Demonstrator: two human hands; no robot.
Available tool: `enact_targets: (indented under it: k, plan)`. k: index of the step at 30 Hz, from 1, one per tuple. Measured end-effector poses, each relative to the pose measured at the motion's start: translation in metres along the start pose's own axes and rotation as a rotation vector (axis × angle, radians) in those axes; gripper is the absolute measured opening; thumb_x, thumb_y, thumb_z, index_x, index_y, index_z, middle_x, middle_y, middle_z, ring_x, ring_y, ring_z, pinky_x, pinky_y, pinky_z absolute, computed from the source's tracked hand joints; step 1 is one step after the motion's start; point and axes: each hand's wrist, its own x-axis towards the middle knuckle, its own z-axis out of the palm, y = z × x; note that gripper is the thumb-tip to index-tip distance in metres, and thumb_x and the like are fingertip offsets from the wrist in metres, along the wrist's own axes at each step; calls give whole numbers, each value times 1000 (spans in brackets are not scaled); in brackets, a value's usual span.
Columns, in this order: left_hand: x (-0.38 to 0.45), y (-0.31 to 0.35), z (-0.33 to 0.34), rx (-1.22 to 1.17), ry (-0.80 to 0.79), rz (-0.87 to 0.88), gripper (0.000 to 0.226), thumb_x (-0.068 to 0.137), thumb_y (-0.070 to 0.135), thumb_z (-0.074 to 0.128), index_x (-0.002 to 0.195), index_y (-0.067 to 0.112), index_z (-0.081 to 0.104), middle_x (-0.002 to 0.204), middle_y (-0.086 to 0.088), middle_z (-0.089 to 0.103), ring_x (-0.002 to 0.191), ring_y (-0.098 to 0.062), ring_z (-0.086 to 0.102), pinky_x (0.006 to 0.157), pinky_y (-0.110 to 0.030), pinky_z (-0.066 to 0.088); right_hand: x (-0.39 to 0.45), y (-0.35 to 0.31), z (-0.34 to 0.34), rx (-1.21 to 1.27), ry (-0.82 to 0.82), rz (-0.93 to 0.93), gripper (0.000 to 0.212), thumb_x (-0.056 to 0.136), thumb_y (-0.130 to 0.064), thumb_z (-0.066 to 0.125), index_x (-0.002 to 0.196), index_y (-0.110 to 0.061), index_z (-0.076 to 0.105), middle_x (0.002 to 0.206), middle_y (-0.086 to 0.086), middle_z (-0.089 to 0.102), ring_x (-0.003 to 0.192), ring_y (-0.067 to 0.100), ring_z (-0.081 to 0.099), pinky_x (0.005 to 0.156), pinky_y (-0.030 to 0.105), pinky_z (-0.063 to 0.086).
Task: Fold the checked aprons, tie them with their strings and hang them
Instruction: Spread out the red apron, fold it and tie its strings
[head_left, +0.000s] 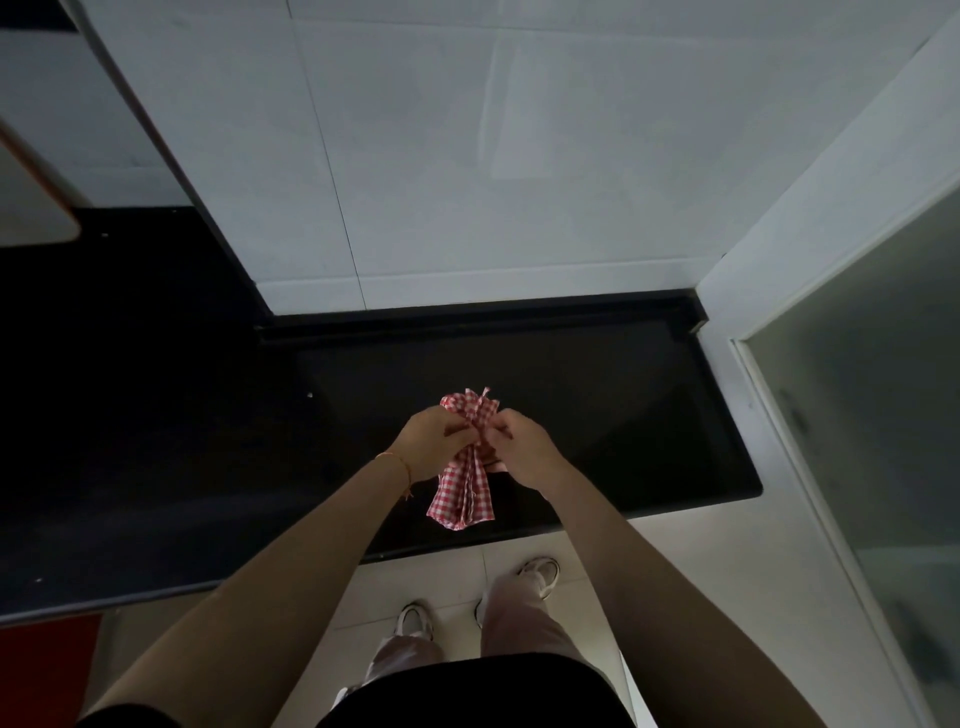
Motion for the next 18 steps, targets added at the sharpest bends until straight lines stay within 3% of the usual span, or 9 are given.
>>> enact_targets:
  k: [4, 7, 11, 13, 16, 18]
  plan:
    - [1, 7, -8, 199, -53, 70, 24, 103, 24, 45, 109, 12, 66, 90, 6, 57, 78, -5, 53, 69, -16, 41, 1, 7, 0, 144, -59, 67, 13, 99, -16, 56, 107, -10, 64, 107, 7, 68, 98, 15, 69, 89, 34, 58]
    - [3, 12, -11, 281, -94, 64, 25, 104, 21, 42, 112, 9, 63, 99, -3, 59, 79, -8, 54, 71, -19, 42, 0, 12, 1, 181, -118, 27, 11, 94, -13, 63, 102, -7, 68, 103, 6, 72, 96, 14, 70, 89, 32, 57]
    - [4, 19, -11, 281, -122, 16, 22, 104, 21, 42, 112, 12, 61, 104, -8, 62, 89, -19, 62, 79, -27, 50, 3, 10, 7, -133, -34, -60, 3, 91, -14, 66, 89, -16, 68, 94, 2, 70, 90, 14, 68, 90, 34, 55]
    - [2, 21, -10, 237, -123, -1, 20, 104, 21, 43, 110, 13, 60, 103, -8, 63, 87, -21, 63, 79, -30, 52, 5, 9, 11, -224, 32, -97, 10, 91, -14, 66, 82, -20, 63, 87, -1, 66, 83, 10, 64, 84, 30, 52]
    - [-4, 22, -8, 19, -117, -46, 18, 100, 30, 50, 97, 14, 60, 95, -8, 64, 81, -23, 65, 79, -36, 55, 6, 8, 17, -281, 99, -135, 6, 91, -17, 66, 93, -21, 63, 89, -8, 63, 79, 1, 58, 79, 22, 48]
    - [-7, 18, -4, -48, -99, -42, 17, 98, 32, 56, 97, 16, 61, 94, -7, 65, 82, -25, 66, 81, -37, 56, 6, 8, 19, -278, 115, -186, 15, 93, -18, 65, 107, -20, 61, 96, -9, 64, 81, 0, 58, 74, 16, 45]
